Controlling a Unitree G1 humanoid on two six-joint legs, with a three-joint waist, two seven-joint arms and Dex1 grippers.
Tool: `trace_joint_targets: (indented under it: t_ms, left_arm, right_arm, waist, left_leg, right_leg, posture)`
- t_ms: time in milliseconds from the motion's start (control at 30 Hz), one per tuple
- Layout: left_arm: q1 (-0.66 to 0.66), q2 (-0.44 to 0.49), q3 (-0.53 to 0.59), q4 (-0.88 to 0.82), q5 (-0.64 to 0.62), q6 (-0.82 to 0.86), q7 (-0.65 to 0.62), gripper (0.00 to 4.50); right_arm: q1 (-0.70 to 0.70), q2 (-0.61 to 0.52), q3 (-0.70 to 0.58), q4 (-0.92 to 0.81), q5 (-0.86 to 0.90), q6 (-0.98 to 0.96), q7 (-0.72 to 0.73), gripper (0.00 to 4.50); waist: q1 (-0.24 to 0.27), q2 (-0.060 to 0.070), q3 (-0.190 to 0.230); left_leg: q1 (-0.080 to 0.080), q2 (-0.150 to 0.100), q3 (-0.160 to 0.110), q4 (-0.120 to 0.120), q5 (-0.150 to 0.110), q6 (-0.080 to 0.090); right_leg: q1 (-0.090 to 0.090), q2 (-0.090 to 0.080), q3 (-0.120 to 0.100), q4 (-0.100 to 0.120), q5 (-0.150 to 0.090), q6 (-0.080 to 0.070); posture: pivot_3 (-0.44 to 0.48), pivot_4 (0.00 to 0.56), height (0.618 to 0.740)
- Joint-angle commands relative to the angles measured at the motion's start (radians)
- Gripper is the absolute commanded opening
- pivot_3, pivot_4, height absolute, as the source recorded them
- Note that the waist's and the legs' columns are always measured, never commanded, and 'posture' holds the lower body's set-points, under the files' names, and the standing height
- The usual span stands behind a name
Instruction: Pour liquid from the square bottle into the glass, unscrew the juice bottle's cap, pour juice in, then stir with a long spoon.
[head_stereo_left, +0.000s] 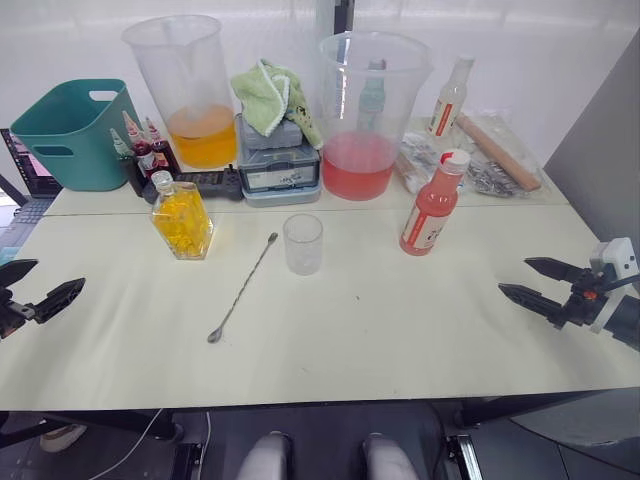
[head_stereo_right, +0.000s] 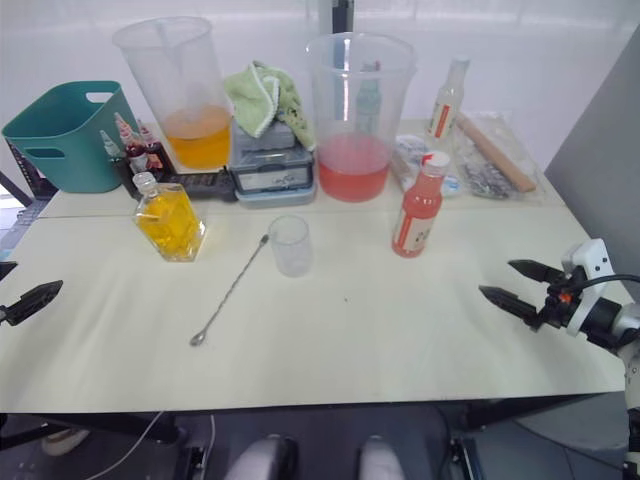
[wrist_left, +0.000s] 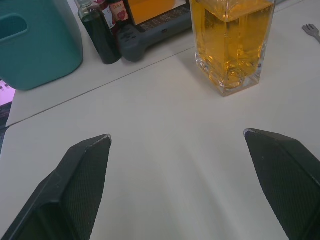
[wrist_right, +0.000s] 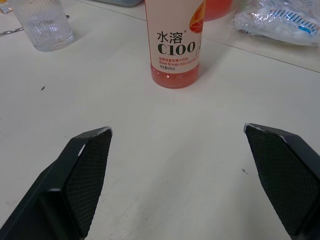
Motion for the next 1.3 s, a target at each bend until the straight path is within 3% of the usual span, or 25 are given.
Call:
trace_joint_targets:
  t_ms: [33, 200, 367, 567, 667, 867, 1300]
  left_arm:
    - [0.008, -0.016, 0.017, -0.058, -0.036, 0.013, -0.002, 4.5]
    - [0.122, -0.128, 0.078, -0.276, -0.106, 0.088, 0.06, 4.5]
    - [0.192, -0.275, 0.11, -0.512, -0.141, 0.119, 0.215, 4.5]
    - [0.236, -0.458, 0.051, -0.733, -0.105, 0.132, 0.429, 4.5]
    - [0.22, -0.558, -0.038, -0.8, -0.083, 0.133, 0.537, 4.5]
    - [0.101, -0.626, -0.167, -0.728, -0.014, 0.119, 0.652, 4.5]
    - [-0.265, -0.552, -0.28, -0.337, 0.066, 0.108, 0.684, 4.5]
  right_arm:
    - [-0.012, -0.007, -0.025, -0.057, 0.046, 0.035, 0.007, 4.48]
    - [-0.092, -0.043, 0.055, -0.209, 0.155, 0.219, 0.091, 4.48]
    - [-0.198, -0.039, 0.134, -0.291, 0.207, 0.328, 0.11, 4.48]
    - [-0.342, 0.008, 0.212, -0.333, 0.227, 0.39, 0.097, 4.48]
    - [-0.375, 0.028, 0.226, -0.37, 0.238, 0.407, 0.08, 4.48]
    - [-0.372, 0.064, 0.211, -0.457, 0.266, 0.44, 0.009, 4.48]
    - [-0.239, 0.067, 0.131, -0.6, 0.302, 0.447, -0.12, 4.48]
  waist:
    - [0.0, 0.0, 0.0]
    - [-0.013, 0.0, 0.0]
    - [-0.008, -0.002, -0.001]
    - [0.009, -0.001, -0.001]
    - [0.021, -0.002, -0.001]
    - [0.032, -0.003, -0.001]
    - [0.029, -0.004, -0.001]
  left_leg:
    - [0.0, 0.0, 0.0, 0.0, 0.0, 0.0]
    - [-0.001, 0.002, 0.002, 0.0, 0.0, 0.0]
    - [-0.001, 0.004, 0.002, 0.001, 0.0, 0.0]
    - [-0.003, 0.004, 0.005, 0.005, 0.0, 0.0]
    - [-0.004, 0.003, 0.004, 0.007, 0.0, 0.0]
    - [-0.004, 0.003, 0.004, 0.01, 0.0, 0.0]
    - [-0.005, 0.002, 0.005, 0.01, 0.0, 0.0]
  right_leg:
    - [0.0, 0.0, 0.0, 0.0, 0.0, 0.0]
    - [-0.001, 0.0, 0.002, 0.0, 0.001, 0.0]
    - [-0.002, 0.001, 0.001, -0.001, 0.002, -0.001]
    - [-0.002, 0.001, 0.002, -0.003, 0.006, 0.002]
    - [-0.001, 0.001, 0.002, -0.003, 0.007, 0.002]
    - [-0.001, 0.003, 0.001, -0.003, 0.009, 0.002]
    - [-0.002, 0.004, 0.0, -0.001, 0.009, 0.003]
  posture:
    - [0.0, 0.15, 0.74]
    - [0.0, 0.15, 0.74]
    - [0.0, 0.15, 0.74]
    - [0.0, 0.15, 0.74]
    - [0.0, 0.15, 0.74]
    - [0.0, 0.15, 0.74]
    - [0.0, 0.15, 0.74]
